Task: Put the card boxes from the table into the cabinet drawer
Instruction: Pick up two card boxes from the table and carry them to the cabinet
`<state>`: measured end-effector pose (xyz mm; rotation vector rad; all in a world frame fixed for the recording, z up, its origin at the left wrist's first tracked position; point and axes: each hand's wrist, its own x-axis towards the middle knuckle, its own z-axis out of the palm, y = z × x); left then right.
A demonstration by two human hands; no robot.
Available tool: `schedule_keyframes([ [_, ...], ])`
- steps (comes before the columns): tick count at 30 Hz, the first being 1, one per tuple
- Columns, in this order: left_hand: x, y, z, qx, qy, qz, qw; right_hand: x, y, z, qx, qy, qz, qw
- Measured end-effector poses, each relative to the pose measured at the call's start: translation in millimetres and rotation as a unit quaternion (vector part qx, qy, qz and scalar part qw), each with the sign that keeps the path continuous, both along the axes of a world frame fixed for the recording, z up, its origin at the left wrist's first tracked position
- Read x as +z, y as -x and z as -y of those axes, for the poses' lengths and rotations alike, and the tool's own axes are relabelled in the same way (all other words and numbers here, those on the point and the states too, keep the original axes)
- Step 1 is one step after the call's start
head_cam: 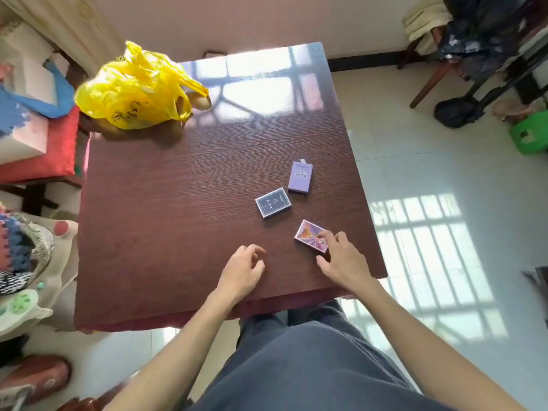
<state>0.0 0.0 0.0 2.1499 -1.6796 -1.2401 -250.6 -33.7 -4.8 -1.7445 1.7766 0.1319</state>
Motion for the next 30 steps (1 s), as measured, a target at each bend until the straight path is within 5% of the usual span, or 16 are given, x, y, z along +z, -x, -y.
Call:
schedule_keyframes([
  [3, -7, 18, 62, -0.092, 0.048, 0.115, 0.988, -2, -17, 25, 0.074, -0.008, -0.106, 0.992],
  [7, -22, 35, 113, -0.197, 0.037, 0.228, 0.953, -15, -28, 41, 0.109, -0.062, -0.125, 0.984],
  [14, -46, 41, 144, -0.280, 0.028, 0.250, 0.927, -30, -36, 52, 0.185, -0.070, -0.168, 0.966],
  [22, -55, 41, 147, -0.273, 0.040, 0.243, 0.930, -33, -41, 56, 0.161, -0.075, -0.168, 0.970],
  [26, -53, 35, 141, -0.243, 0.015, 0.231, 0.942, -30, -33, 52, 0.097, -0.082, -0.101, 0.987],
  [30, -40, 8, 111, -0.147, -0.037, 0.137, 0.979, -17, -12, 32, -0.091, -0.121, 0.113, 0.982],
])
